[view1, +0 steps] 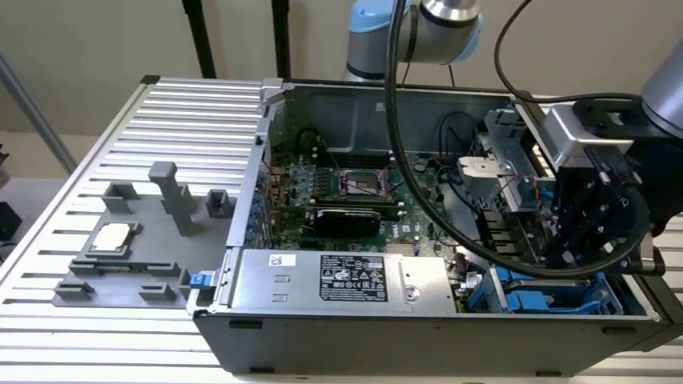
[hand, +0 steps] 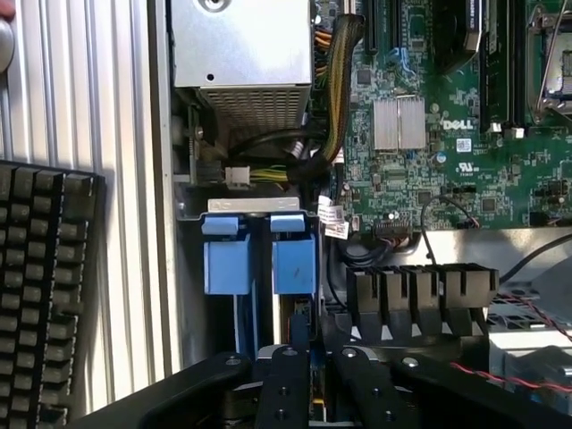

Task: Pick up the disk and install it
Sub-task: 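Insert the second disk wire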

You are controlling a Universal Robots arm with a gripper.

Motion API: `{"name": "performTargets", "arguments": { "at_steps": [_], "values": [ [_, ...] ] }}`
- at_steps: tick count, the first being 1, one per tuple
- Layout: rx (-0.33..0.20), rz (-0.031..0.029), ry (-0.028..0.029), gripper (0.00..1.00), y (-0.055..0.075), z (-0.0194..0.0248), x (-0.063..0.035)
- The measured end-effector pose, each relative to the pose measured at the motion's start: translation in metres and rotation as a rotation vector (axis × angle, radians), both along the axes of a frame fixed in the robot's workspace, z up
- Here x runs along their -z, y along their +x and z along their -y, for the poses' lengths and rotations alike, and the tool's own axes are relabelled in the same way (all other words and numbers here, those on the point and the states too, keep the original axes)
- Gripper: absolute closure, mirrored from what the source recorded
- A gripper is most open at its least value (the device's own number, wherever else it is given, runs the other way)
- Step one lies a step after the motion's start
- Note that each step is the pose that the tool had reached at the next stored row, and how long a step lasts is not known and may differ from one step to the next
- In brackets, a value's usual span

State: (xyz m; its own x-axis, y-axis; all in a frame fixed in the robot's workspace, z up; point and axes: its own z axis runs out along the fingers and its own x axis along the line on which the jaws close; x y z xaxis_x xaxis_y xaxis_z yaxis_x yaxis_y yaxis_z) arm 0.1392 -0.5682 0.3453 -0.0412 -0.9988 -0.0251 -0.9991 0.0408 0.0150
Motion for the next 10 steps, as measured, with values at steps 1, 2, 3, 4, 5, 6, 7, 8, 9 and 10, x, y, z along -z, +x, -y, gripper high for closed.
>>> {"name": "performTargets", "arguments": {
  "at_steps": [1,2,3,4,5,6,7,8,9,10],
  "values": [
    [0.0,0.0,-0.0002,1.0,0.0001,0.0,0.0005],
    [0.0,-0.0001,-0.0002,1.0,0.0001,0.0001,0.001],
    [0.0,-0.0003,-0.0002,1.0,0.0002,0.0001,0.0017],
    [0.0,-0.0004,-0.0003,1.0,0.0003,0.0001,0.0023],
    [0.0,-0.0005,-0.0003,1.0,0.0003,0.0001,0.0028],
    [0.0,-0.0006,-0.0003,1.0,0.0004,0.0001,0.0033],
    [0.0,-0.001,-0.0006,1.0,0.0006,0.0001,0.0036],
    [0.0,-0.0013,-0.0007,1.0,0.0007,0.0001,0.0039],
    [0.0,-0.0016,-0.0001,1.0,0.001,0.0001,0.0045],
    [0.0,-0.0021,-0.0002,1.0,0.0011,0.0001,0.0048]
  ]
}}
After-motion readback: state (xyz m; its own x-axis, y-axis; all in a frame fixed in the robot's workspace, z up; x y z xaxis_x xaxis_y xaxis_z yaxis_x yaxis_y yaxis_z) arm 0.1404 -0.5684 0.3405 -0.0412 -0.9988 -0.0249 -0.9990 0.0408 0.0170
